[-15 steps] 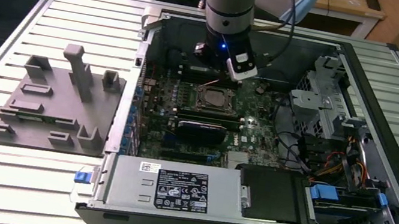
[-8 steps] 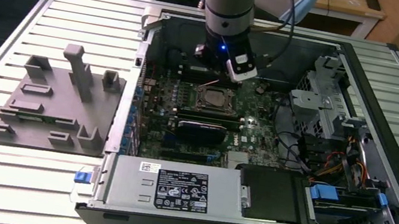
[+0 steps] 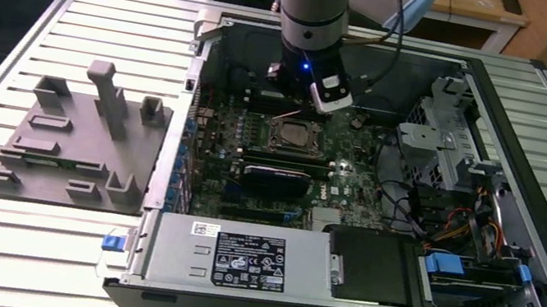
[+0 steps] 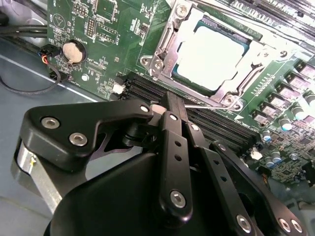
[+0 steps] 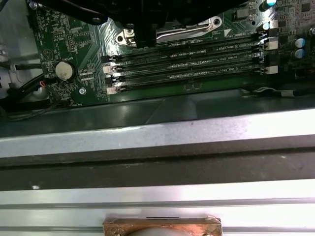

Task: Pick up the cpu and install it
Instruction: 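Install the first cpu locking lever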

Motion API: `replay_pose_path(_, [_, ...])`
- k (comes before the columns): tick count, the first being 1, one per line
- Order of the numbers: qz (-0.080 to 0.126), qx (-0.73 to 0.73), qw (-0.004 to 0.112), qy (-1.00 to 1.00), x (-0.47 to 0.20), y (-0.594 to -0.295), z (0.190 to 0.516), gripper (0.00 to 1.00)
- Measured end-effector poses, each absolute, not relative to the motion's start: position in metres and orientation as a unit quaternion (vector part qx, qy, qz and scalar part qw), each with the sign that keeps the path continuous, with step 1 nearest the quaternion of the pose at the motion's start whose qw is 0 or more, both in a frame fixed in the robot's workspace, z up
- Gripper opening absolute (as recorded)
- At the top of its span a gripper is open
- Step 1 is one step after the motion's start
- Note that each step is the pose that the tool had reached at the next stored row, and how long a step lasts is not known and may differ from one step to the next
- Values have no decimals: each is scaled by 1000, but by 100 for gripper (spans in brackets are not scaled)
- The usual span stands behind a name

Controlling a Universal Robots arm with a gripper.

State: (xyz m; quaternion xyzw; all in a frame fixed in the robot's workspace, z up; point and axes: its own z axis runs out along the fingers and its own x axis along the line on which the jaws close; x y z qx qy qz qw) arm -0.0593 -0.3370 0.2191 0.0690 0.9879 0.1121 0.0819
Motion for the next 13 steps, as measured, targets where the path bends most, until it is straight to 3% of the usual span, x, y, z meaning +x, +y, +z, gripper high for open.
replay_pose_path(13, [105,67,94,988,-66,-333,216,11])
